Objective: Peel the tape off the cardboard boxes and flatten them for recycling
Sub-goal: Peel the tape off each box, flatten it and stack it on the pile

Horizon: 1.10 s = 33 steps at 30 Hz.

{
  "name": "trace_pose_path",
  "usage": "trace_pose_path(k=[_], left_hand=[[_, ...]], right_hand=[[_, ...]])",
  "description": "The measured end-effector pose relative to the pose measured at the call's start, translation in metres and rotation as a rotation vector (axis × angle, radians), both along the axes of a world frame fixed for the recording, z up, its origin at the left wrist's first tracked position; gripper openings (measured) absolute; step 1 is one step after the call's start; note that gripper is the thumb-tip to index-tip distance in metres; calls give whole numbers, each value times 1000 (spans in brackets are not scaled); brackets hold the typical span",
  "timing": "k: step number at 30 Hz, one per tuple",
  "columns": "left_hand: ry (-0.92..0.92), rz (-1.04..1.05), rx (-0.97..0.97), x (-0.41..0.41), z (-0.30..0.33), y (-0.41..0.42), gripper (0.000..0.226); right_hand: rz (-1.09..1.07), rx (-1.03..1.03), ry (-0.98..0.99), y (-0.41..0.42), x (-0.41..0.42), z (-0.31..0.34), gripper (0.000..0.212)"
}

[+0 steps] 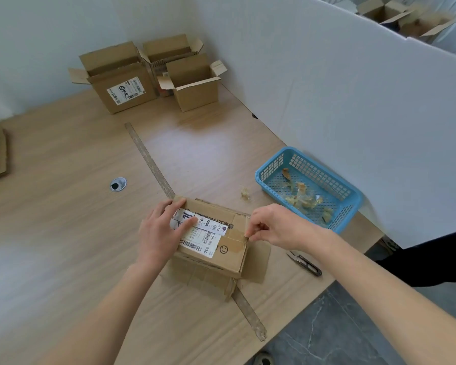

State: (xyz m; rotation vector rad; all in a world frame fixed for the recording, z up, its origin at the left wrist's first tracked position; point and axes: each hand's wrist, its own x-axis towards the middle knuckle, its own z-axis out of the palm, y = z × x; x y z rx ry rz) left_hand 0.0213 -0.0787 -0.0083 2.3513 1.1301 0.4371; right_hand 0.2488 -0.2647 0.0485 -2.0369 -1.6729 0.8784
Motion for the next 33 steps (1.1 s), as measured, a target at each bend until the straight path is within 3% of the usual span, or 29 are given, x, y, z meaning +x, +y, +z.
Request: trace_pose_path(k=[3,5,7,9,11,14,17,21,24,30,33], left_hand=[[88,42,58,1,4,-1,55],[142,29,195,3,9,-9,44],[149,-3,347,16,12,-28,30],[118,33,281,32,14,-56,28],[153,90,133,44,10,-79,48],[275,34,162,40,1,-88,75],[284,-103,199,27,0,-74,80],[269,-168,216,16,0,-59,75],[262,-168,217,18,0,-61,72],[270,-169,221,17,-1,-61,76],[271,-165,218,18,0,-63,77]], right_hand=[[166,9,-210,11,0,7,4],[114,71,-218,5,-2,3,5],[-23,113,-131,-9,-6,-3,8],[-120,154,-63,-18,-18,-13,8],[-143,207,-57,-20,-32,-21,8],[-189,255,30,-22,-40,-27,10],[-404,221,278,-21,-25,-21,10],[-426,147,453,-23,-20,-20,3],[-411,208,392,-25,-32,-27,5],[-435,325,15,-18,-28,-34,19],[-371,281,-151,-15,-34,-41,27]])
